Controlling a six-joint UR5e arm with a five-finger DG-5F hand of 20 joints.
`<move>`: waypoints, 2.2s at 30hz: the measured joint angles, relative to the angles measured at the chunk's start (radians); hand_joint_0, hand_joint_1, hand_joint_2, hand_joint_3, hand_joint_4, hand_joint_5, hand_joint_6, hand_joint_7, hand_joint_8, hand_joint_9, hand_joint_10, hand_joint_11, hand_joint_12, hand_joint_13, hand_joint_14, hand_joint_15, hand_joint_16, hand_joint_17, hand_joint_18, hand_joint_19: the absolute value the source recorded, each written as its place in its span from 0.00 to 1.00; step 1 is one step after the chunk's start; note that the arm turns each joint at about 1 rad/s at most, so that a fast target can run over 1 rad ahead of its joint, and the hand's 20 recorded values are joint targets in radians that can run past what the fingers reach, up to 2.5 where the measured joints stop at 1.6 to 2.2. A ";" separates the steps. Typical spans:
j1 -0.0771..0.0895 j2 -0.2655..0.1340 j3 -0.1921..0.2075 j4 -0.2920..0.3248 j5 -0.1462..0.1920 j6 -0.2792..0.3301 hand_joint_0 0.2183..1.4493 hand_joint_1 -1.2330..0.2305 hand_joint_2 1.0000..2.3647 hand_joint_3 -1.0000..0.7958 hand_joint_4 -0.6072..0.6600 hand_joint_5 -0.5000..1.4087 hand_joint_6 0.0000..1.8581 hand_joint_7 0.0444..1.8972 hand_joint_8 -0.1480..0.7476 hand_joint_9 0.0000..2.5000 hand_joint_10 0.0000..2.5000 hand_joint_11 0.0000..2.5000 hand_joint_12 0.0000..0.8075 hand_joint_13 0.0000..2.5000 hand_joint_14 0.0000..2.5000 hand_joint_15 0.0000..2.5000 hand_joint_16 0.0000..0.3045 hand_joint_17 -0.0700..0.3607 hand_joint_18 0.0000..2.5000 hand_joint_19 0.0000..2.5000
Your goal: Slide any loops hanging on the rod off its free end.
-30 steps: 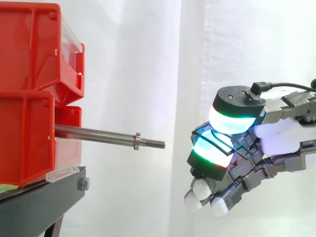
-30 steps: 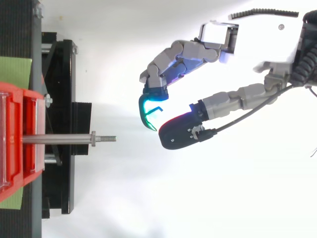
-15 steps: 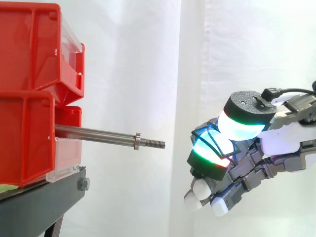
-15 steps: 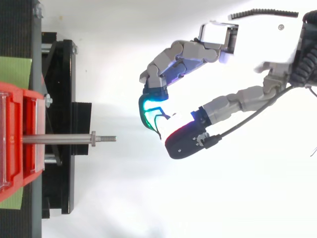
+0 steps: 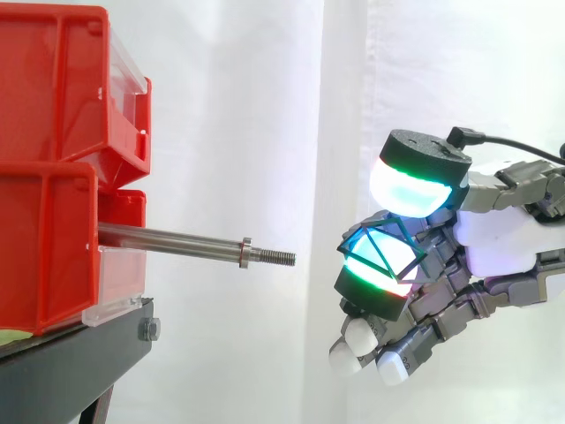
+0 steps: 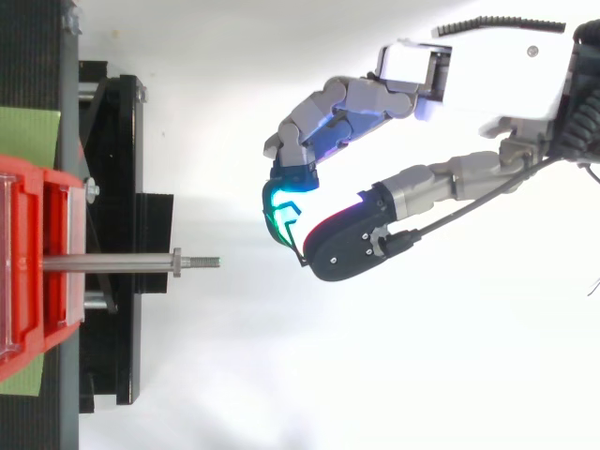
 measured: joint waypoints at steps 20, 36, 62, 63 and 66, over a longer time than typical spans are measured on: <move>0.000 0.000 0.003 -0.001 0.001 0.001 0.28 0.36 0.01 0.39 0.59 0.19 0.49 0.53 0.46 0.27 0.01 0.17 0.40 0.18 0.00 0.08 0.15 0.40 0.18 0.13; 0.002 0.000 0.003 0.000 0.002 0.004 0.25 0.38 0.01 0.44 0.56 0.19 0.49 0.51 0.46 0.27 0.01 0.16 0.41 0.18 0.00 0.08 0.16 0.41 0.18 0.14; 0.004 0.000 0.003 0.000 0.005 0.005 0.27 0.38 0.01 0.36 0.58 0.20 0.48 0.54 0.46 0.29 0.01 0.17 0.41 0.18 0.00 0.08 0.15 0.40 0.18 0.14; 0.004 0.000 0.003 0.000 0.005 0.005 0.27 0.39 0.01 0.36 0.58 0.20 0.48 0.55 0.46 0.29 0.01 0.17 0.41 0.18 0.00 0.08 0.15 0.40 0.18 0.14; 0.004 0.000 0.004 -0.001 0.006 0.005 0.26 0.40 0.01 0.37 0.57 0.20 0.48 0.55 0.46 0.30 0.01 0.17 0.41 0.18 0.00 0.08 0.15 0.40 0.18 0.14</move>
